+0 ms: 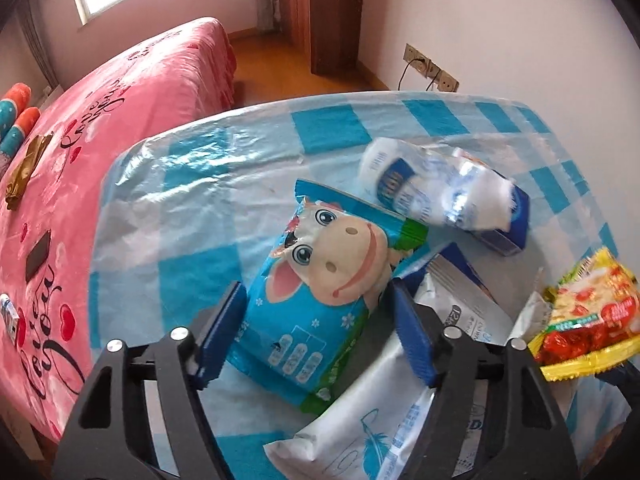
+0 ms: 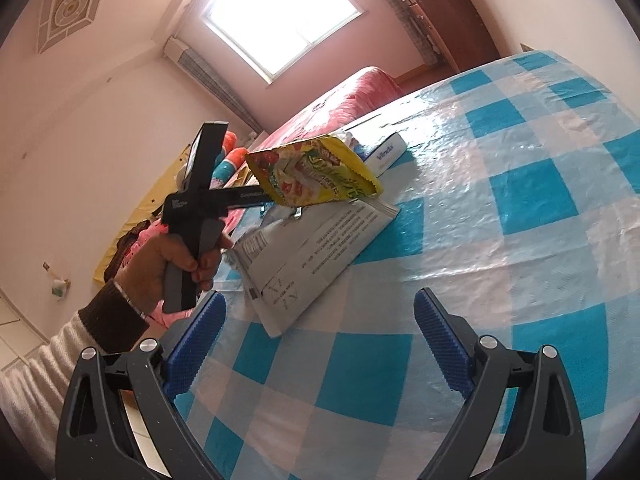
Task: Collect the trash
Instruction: 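Grasp the blue cow wrapper with left tool while right tool grasps snack bag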
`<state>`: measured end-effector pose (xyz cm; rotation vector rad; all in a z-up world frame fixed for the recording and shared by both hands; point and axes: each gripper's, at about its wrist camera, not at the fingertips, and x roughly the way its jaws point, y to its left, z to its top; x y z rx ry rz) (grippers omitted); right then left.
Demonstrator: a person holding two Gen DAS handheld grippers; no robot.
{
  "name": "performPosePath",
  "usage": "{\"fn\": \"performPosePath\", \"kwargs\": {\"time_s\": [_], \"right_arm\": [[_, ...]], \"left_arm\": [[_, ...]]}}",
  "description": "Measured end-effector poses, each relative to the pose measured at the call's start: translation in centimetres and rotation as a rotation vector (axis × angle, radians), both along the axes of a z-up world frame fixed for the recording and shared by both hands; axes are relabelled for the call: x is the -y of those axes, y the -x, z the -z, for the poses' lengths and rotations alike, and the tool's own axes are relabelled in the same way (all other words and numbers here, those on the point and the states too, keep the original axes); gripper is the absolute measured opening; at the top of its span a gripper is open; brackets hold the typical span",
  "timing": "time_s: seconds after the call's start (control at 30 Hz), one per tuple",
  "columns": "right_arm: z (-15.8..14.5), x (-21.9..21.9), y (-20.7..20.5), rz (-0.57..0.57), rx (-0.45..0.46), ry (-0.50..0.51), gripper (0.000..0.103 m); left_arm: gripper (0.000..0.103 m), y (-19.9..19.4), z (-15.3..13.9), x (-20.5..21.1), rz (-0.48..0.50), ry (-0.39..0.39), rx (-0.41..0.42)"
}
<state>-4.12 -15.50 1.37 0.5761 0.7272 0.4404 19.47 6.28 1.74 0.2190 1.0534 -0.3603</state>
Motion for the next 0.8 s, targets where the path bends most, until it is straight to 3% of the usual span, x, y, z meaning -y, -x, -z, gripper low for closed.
{"fn": "performPosePath", "kwargs": {"time_s": [0.27,0.4,0.67,0.8], "right_arm": [[-0.2,0.9,0.3,0.031,0.005,0.015,0.094],[-0.5,1.3,0.4,0.057,0.016,0.071,0.094],[-1.1,2.0,0.0,0.068,0.063,0.07,0.094],[-1.7,0.9,-0.1,0.041,0.102,0.124,0.09]], "left_arm": [[0.069,5.9,0.1,4.6,0.153,0.003,-0.01],[0.068,9.3,0.1,6.7,0.2,0.004,-0.013],[0.069,9.8,-0.2,7.0,0.098,-0.023,0.024],[0.069,8.7,-0.3,6.4,0.022,0.014,0.02]]}}
